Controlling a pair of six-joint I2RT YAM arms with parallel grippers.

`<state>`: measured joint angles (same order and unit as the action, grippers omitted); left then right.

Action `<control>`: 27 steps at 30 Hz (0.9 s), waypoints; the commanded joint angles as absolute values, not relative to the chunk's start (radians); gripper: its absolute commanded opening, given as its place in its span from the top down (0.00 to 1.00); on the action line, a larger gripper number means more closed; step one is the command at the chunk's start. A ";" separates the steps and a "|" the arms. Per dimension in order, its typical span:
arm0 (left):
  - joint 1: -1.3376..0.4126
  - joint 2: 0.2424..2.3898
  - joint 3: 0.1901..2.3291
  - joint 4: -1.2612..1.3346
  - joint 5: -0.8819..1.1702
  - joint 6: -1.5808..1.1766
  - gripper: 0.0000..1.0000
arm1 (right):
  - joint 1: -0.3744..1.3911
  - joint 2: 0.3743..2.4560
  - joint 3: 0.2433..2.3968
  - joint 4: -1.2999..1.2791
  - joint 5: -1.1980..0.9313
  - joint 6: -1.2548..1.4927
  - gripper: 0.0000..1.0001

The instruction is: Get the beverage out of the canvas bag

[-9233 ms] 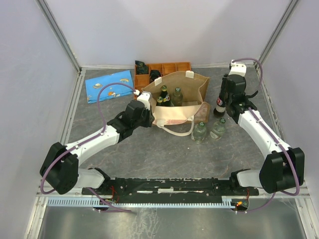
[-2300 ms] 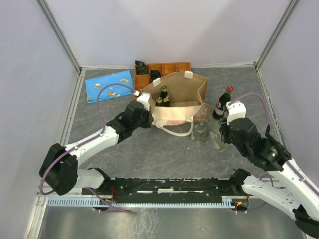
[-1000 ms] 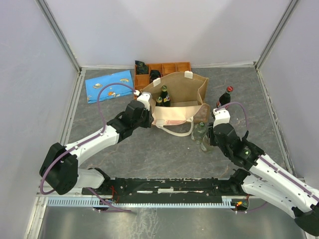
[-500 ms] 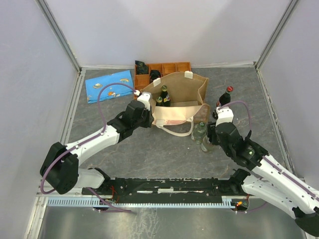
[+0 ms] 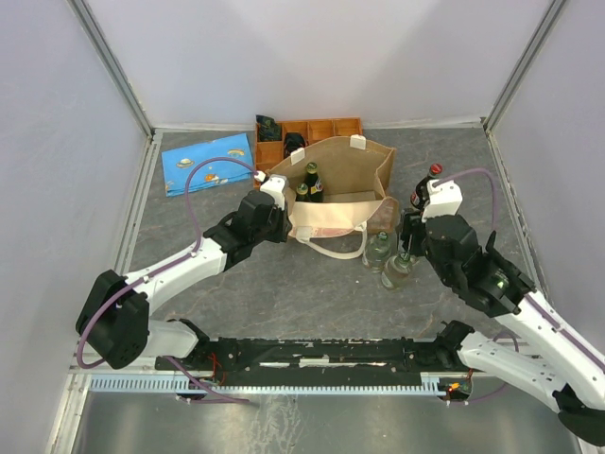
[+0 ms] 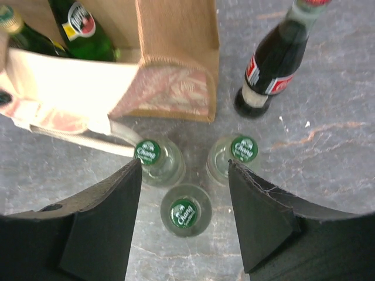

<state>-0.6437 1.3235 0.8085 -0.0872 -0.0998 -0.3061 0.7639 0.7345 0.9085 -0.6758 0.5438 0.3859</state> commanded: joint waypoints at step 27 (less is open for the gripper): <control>-0.644 1.354 0.820 -0.101 -0.108 -0.322 0.97 | 0.842 1.423 1.447 -0.405 0.404 0.167 0.31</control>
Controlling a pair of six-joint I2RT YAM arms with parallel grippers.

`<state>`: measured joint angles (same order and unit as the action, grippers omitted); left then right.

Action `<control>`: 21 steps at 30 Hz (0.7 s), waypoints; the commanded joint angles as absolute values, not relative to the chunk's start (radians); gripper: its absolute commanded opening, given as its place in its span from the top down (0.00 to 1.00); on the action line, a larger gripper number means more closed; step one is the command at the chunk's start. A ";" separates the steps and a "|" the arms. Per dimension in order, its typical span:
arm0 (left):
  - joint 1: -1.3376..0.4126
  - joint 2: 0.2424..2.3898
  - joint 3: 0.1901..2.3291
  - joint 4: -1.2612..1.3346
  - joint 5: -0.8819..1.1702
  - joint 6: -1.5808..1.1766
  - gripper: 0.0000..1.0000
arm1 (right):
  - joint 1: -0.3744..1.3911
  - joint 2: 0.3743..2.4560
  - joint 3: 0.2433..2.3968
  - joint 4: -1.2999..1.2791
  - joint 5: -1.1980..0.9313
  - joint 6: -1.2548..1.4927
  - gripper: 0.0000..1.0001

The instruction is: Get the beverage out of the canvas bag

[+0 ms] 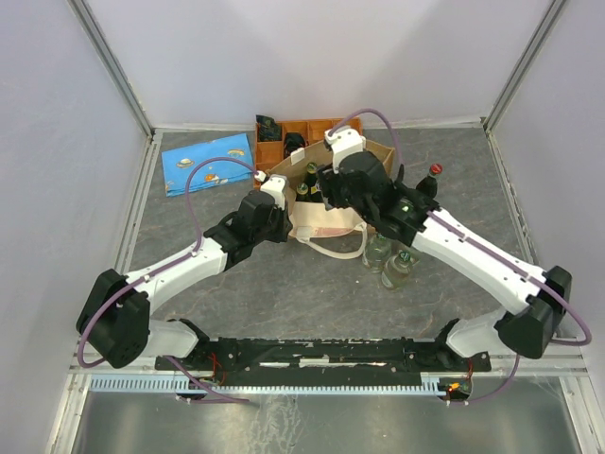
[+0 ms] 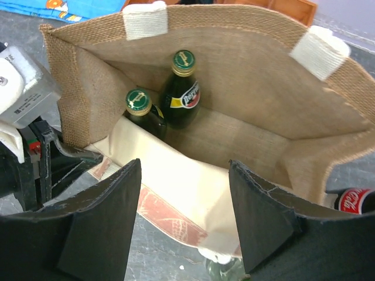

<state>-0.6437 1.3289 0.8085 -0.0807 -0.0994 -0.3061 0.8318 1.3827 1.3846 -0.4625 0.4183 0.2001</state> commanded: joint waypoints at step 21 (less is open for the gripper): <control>-0.643 1.375 0.822 -0.088 -0.094 -0.310 0.97 | 0.813 1.766 1.701 -0.335 0.470 0.262 0.41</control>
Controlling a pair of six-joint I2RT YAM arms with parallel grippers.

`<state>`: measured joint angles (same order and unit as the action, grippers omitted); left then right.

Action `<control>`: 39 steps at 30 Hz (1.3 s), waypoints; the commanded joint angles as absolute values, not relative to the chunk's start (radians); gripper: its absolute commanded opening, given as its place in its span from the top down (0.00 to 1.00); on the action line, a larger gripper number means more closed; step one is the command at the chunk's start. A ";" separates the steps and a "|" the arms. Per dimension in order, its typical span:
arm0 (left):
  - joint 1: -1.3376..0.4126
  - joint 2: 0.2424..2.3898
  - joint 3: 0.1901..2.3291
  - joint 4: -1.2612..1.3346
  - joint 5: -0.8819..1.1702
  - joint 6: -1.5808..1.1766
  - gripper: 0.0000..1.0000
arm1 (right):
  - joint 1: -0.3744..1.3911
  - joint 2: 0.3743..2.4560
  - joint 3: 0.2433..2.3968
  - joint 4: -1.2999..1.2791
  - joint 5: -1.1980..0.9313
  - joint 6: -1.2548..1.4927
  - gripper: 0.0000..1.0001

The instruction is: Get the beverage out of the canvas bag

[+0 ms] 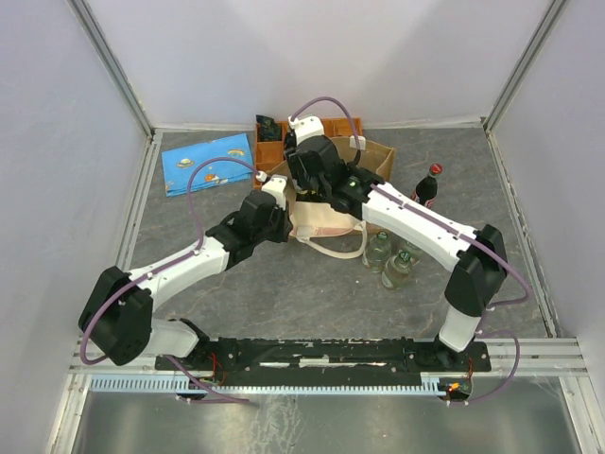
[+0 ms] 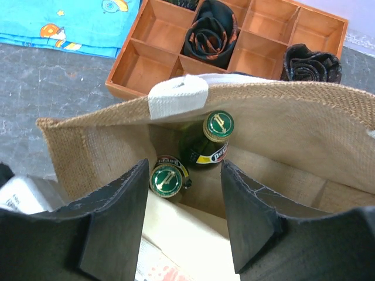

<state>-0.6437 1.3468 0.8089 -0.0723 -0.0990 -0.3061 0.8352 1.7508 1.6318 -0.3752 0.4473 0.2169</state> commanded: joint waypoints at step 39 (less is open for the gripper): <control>-0.643 1.393 0.833 -0.104 -0.097 -0.268 0.97 | 0.677 1.963 1.736 -0.276 0.354 0.321 0.40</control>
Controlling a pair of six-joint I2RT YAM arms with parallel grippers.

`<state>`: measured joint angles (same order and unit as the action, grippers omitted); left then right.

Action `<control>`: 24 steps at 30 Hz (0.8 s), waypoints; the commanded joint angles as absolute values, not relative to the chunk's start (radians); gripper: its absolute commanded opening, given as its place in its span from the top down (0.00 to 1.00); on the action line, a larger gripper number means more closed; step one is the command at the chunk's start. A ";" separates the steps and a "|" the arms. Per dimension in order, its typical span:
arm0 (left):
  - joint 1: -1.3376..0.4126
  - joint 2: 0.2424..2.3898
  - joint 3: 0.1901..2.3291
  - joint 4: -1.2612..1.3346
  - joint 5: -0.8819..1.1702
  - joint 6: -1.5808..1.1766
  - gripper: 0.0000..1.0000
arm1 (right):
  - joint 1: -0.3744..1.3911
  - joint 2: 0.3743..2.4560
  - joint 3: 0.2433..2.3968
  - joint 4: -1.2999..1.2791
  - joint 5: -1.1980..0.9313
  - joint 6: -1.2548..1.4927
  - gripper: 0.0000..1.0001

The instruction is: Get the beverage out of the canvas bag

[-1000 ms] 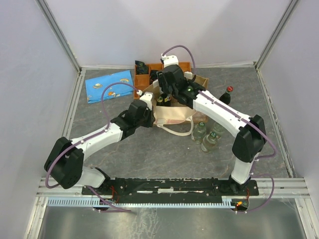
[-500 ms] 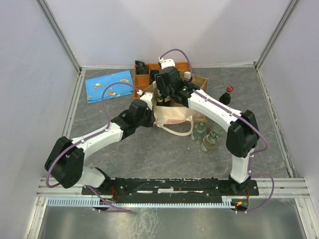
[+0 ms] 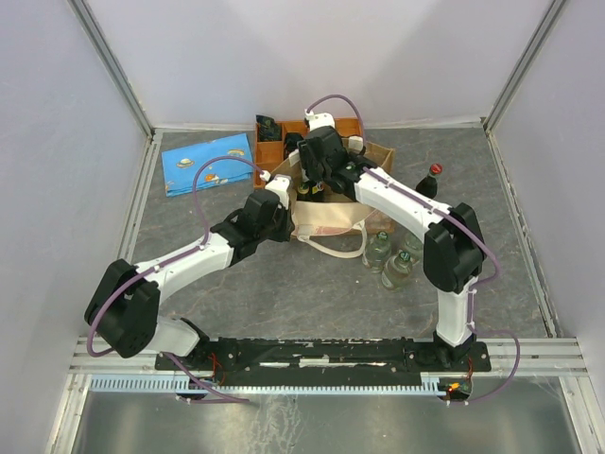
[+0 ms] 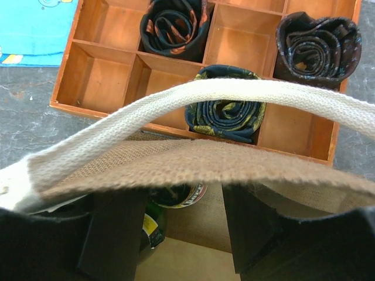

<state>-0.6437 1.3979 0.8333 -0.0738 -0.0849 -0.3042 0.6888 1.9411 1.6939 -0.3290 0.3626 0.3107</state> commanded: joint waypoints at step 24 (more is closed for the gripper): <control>-0.643 1.397 0.837 -0.087 -0.097 -0.272 0.97 | 0.674 1.800 1.744 -0.203 0.391 0.118 1.00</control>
